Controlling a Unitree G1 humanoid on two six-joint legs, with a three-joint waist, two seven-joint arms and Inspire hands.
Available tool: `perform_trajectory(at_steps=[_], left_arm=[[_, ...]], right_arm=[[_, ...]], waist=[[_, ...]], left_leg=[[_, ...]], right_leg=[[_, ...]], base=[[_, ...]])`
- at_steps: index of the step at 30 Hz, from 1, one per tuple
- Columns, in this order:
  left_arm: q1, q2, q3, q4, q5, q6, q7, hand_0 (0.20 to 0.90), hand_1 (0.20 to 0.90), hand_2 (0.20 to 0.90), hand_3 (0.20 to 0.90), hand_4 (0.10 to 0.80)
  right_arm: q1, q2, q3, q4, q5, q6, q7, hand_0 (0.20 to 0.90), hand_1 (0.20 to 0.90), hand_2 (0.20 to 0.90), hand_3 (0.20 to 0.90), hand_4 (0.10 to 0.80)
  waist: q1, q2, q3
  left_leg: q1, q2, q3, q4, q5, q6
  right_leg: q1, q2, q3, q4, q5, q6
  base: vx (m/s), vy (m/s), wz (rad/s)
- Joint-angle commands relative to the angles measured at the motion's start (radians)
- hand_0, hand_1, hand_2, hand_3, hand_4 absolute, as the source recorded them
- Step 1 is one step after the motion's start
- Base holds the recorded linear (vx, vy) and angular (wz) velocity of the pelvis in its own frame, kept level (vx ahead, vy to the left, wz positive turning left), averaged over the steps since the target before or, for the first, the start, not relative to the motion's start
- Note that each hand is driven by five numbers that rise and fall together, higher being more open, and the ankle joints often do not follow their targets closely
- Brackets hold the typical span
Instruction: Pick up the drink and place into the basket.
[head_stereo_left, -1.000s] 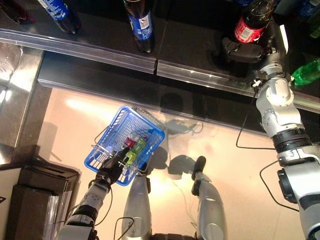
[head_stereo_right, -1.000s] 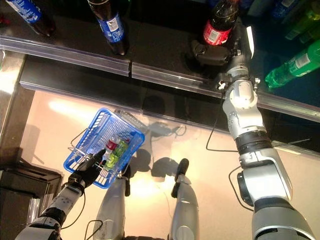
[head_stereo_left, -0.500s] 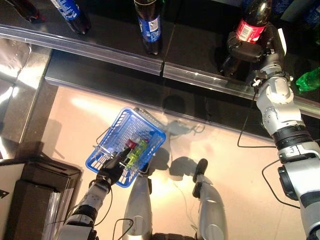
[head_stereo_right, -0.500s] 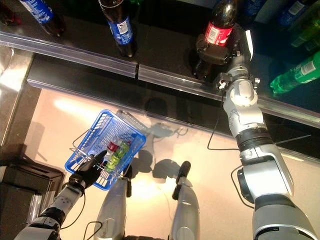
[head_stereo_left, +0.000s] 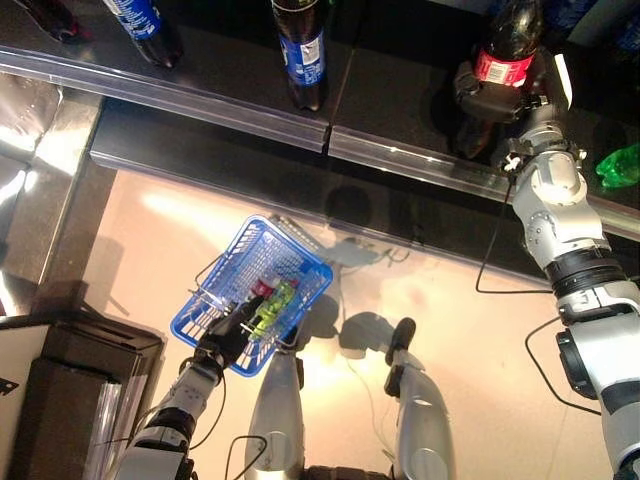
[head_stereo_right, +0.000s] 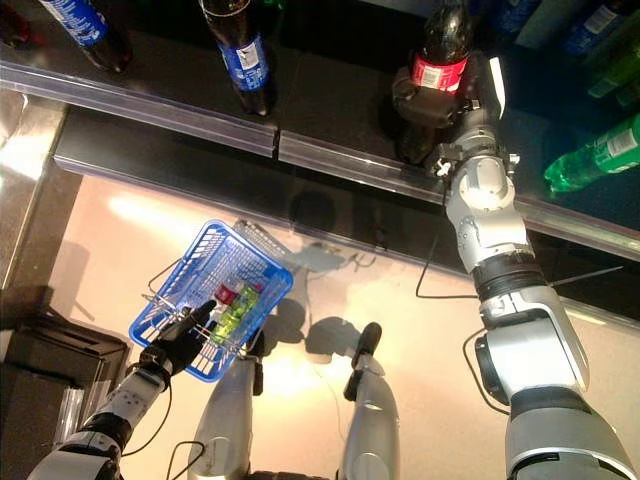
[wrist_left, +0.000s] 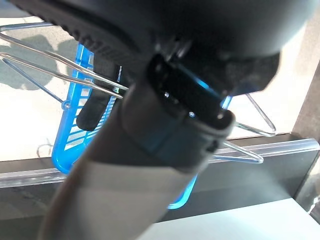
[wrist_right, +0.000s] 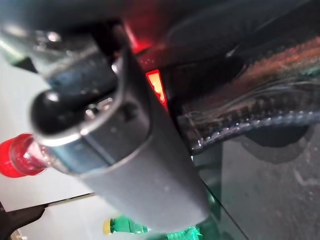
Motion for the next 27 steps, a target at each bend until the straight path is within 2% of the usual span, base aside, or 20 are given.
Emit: perform_trajectory(at_steps=[1, 9, 13, 20, 27], left_arm=[[0.091, 0.053, -0.03, -0.102, -0.006, -0.032, -0.123, 0.3, 0.3, 0.3, 0.2, 0.1], [0.147, 0.014, -0.009, -0.129, 0.047, -0.061, -0.124, 0.3, 0.3, 0.3, 0.2, 0.1], [0.191, -0.025, 0.007, -0.174, 0.081, -0.074, -0.103, 0.3, 0.3, 0.3, 0.2, 0.1], [0.21, -0.052, 0.023, -0.204, 0.085, -0.082, -0.09, 0.3, 0.3, 0.3, 0.2, 0.1], [0.211, -0.066, 0.048, -0.241, 0.059, -0.095, -0.116, 0.3, 0.3, 0.3, 0.2, 0.1]], right_arm=[[-0.09, -0.063, -0.042, -0.123, -0.041, -0.134, -0.02, 0.3, 0.3, 0.3, 0.2, 0.1], [0.056, -0.064, -0.094, -0.246, -0.077, -0.111, -0.029, 0.3, 0.3, 0.3, 0.2, 0.1], [0.211, -0.033, -0.134, -0.364, -0.117, -0.082, -0.02, 0.3, 0.3, 0.3, 0.2, 0.1], [0.33, 0.007, -0.142, -0.468, -0.139, -0.068, 0.015, 0.3, 0.3, 0.3, 0.2, 0.1], [0.382, 0.042, -0.131, -0.536, -0.153, -0.065, 0.067, 0.3, 0.3, 0.3, 0.2, 0.1]], waist=[[0.012, 0.002, -0.097], [0.012, -0.029, -0.207], [0.008, -0.043, -0.314], [-0.001, -0.048, -0.419], [-0.004, -0.046, -0.459]], left_leg=[[0.058, -0.023, 0.012, -0.18, 0.124, 0.043], [0.217, -0.03, 0.036, -0.378, 0.175, 0.032], [0.316, -0.024, 0.05, -0.469, 0.202, 0.026], [0.367, -0.01, 0.059, -0.484, 0.196, 0.013], [0.395, 0.0, 0.068, -0.484, 0.189, 0.006]], right_leg=[[0.135, -0.019, -0.018, 0.026, -0.155, 0.02], [0.294, -0.001, -0.047, -0.137, -0.104, 0.052], [0.39, 0.011, -0.073, -0.209, -0.074, 0.064], [0.468, 0.017, -0.1, -0.267, -0.06, 0.068], [0.499, 0.014, -0.123, -0.274, -0.065, 0.07]], base=[[0.083, 0.014, 0.05], [0.098, -0.004, 0.05], [0.199, -0.013, 0.05], [0.109, -0.01, 0.06], [0.012, 0.003, 0.02]])
